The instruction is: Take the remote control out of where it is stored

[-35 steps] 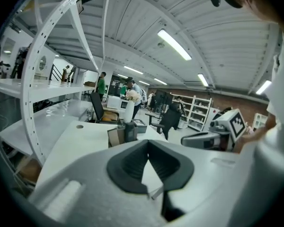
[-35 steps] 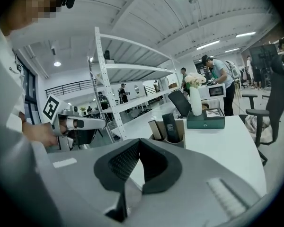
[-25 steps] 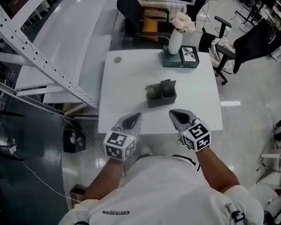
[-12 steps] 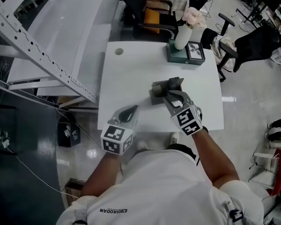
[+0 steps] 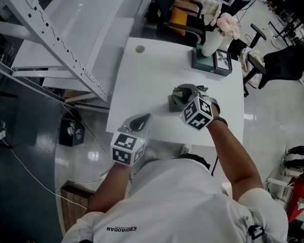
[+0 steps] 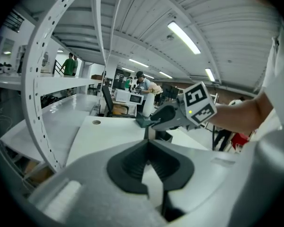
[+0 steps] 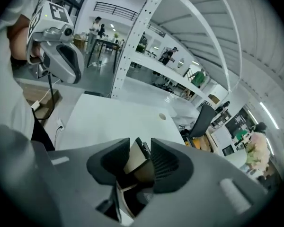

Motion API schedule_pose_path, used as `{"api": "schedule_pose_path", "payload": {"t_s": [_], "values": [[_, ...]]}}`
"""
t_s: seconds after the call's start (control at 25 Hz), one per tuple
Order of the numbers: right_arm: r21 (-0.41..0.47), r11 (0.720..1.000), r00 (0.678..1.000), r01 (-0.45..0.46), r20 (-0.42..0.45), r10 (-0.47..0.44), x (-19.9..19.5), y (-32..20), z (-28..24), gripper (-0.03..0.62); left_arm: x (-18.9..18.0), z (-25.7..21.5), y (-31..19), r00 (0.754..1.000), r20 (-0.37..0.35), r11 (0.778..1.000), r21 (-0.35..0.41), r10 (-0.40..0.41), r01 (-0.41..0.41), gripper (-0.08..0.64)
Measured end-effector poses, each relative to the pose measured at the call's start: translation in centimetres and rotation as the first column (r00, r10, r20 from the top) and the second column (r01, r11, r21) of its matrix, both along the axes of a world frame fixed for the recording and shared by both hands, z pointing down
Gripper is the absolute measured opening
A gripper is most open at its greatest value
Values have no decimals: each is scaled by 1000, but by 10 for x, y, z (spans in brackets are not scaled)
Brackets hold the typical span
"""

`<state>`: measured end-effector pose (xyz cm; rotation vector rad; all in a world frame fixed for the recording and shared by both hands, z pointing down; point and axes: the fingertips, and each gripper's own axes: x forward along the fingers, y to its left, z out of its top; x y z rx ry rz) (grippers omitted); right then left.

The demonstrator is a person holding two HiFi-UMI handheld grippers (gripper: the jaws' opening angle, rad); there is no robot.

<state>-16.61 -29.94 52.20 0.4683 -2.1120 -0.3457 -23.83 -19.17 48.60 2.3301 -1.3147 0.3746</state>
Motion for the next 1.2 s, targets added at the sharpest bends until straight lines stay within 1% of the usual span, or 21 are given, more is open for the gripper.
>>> {"api": "schedule_pose_path", "payload": {"t_s": [0.08, 0.16, 0.32, 0.44, 0.6, 0.72, 0.84, 0.92, 1.04, 1.2], "values": [[-7, 998, 996, 62, -59, -62, -3, 0, 3, 146, -2, 0, 4, 1000, 1, 1000, 0, -11, 11, 3], [-2, 992, 983, 123, -139, -122, -4, -3, 6, 146, -6, 1, 8, 1000, 1, 1000, -2, -23, 23, 3], [-38, 976, 925, 213, -315, -215, 3, -6, 22, 139, -15, 5, 16, 999, -3, 998, -12, -54, 54, 3], [-56, 967, 895, 250, -368, -253, 5, -5, 26, 116, -23, 4, 19, 997, -7, 997, -11, -77, 77, 3], [-68, 956, 876, 286, -386, -290, 8, 3, 23, 84, -30, 3, 22, 995, -6, 995, -7, -98, 98, 3], [-88, 954, 875, 287, -382, -298, 9, 9, 21, 78, -32, 2, 23, 995, -7, 995, -3, -100, 100, 3], [-117, 957, 883, 266, -367, -291, 11, 15, 19, 69, -30, 1, 23, 996, -9, 996, 2, -86, 86, 3], [-121, 960, 892, 252, -356, -279, 12, 17, 15, 63, -28, 1, 23, 997, -9, 997, 5, -73, 73, 3], [-102, 967, 911, 234, -323, -255, 13, 17, 0, 63, -23, 0, 23, 998, -9, 998, 8, -57, 57, 3], [-71, 976, 942, 205, -256, -217, 19, 20, -33, 61, -15, -4, 24, 999, -4, 999, 17, -32, 32, 3]]}}
